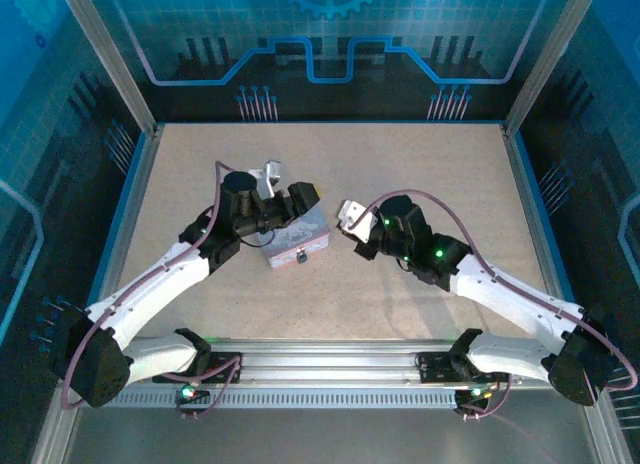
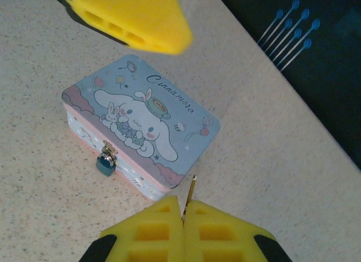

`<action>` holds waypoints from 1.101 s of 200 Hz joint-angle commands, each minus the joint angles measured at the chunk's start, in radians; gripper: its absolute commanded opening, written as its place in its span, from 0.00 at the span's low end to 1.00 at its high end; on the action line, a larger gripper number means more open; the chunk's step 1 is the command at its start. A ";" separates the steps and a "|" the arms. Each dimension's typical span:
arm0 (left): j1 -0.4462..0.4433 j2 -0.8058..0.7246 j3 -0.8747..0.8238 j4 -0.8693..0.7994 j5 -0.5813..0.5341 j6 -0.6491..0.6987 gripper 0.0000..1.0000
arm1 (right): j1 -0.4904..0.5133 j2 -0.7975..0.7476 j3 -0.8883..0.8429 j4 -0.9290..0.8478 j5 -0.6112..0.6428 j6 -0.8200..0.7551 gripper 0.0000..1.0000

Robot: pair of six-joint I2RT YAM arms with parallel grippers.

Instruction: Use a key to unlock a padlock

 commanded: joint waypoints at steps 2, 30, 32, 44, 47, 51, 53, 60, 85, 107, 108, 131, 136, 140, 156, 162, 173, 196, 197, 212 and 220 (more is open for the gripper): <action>-0.039 0.018 0.048 -0.014 0.020 -0.044 0.69 | 0.033 -0.014 -0.011 0.075 0.082 -0.136 0.00; -0.071 0.044 0.055 0.003 0.021 -0.049 0.62 | 0.044 0.002 0.007 0.066 0.104 -0.142 0.00; -0.073 0.047 0.055 0.003 0.020 -0.050 0.62 | 0.046 0.003 0.008 0.067 0.106 -0.142 0.00; -0.085 0.061 0.057 0.004 0.016 -0.050 0.60 | 0.056 0.008 0.011 0.069 0.123 -0.149 0.00; -0.088 0.065 0.058 0.004 0.015 -0.051 0.60 | 0.057 0.009 0.011 0.069 0.127 -0.151 0.00; -0.091 0.070 0.059 0.004 0.013 -0.054 0.59 | 0.061 0.012 0.014 0.069 0.133 -0.154 0.00; -0.093 0.072 0.060 0.005 0.013 -0.055 0.59 | 0.062 0.012 0.013 0.068 0.135 -0.155 0.00; -0.098 0.081 0.061 0.009 0.013 -0.057 0.57 | 0.066 0.016 0.015 0.068 0.144 -0.160 0.00; -0.117 0.109 0.071 0.019 0.014 -0.062 0.53 | 0.075 0.022 0.016 0.067 0.148 -0.159 0.00; -0.125 0.128 0.073 0.023 0.020 -0.060 0.48 | 0.074 0.022 0.015 0.063 0.141 -0.150 0.00; -0.125 0.129 0.073 0.023 0.020 -0.060 0.48 | 0.075 0.022 0.016 0.063 0.141 -0.150 0.00; -0.127 0.139 0.074 0.022 0.022 -0.057 0.46 | 0.075 0.025 0.016 0.056 0.146 -0.145 0.00; -0.127 0.140 0.074 0.022 0.022 -0.056 0.46 | 0.074 0.025 0.016 0.055 0.146 -0.144 0.00; -0.127 0.140 0.075 0.022 0.022 -0.056 0.45 | 0.075 0.025 0.016 0.055 0.146 -0.141 0.00; -0.128 0.146 0.076 0.023 0.024 -0.058 0.43 | 0.074 0.025 0.016 0.052 0.149 -0.141 0.00; -0.128 0.146 0.076 0.023 0.024 -0.057 0.43 | 0.074 0.024 0.016 0.052 0.152 -0.142 0.00; -0.129 0.147 0.078 0.023 0.023 -0.056 0.42 | 0.075 0.025 0.018 0.052 0.153 -0.144 0.00; -0.129 0.151 0.078 0.022 0.024 -0.056 0.38 | 0.075 0.026 0.019 0.049 0.157 -0.152 0.00; -0.129 0.151 0.078 0.022 0.024 -0.055 0.38 | 0.075 0.027 0.020 0.049 0.158 -0.152 0.00; -0.129 0.154 0.079 0.023 0.027 -0.057 0.35 | 0.074 0.030 0.022 0.048 0.165 -0.156 0.00; -0.130 0.155 0.079 0.023 0.027 -0.057 0.34 | 0.076 0.031 0.022 0.051 0.168 -0.154 0.00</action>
